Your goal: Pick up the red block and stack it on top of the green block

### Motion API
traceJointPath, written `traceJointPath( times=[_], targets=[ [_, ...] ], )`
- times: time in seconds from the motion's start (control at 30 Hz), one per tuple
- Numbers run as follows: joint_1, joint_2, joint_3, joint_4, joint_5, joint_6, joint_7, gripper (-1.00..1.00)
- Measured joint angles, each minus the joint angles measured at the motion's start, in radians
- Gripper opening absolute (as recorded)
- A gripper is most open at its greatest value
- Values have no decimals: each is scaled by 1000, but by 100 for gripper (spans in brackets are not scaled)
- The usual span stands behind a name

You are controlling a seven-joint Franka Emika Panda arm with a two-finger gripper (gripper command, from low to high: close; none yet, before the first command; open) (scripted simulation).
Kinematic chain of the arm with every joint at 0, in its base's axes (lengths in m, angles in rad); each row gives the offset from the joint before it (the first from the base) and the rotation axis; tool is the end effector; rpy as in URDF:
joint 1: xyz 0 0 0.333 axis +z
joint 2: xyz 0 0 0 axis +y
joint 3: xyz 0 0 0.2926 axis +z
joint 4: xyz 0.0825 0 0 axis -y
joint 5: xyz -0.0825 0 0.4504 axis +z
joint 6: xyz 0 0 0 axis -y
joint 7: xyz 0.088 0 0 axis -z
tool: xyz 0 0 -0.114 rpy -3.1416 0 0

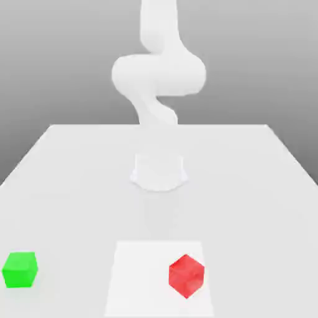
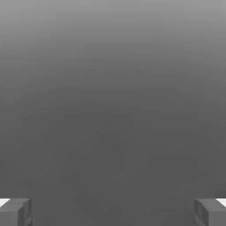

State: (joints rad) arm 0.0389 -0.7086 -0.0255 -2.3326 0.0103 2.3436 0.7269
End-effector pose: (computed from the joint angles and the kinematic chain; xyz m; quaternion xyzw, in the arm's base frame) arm 0.4677 0.0043 0.6394 -0.8763 0.3288 -0.3232 0.1400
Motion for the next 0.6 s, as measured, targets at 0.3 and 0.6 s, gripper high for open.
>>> traceJointPath(
  times=[0.3,0.6],
  targets=[
    [125,334,-74,-118,44,158,-271,0],
    [190,660,-84,-235,65,314,-521,0]
  ],
)
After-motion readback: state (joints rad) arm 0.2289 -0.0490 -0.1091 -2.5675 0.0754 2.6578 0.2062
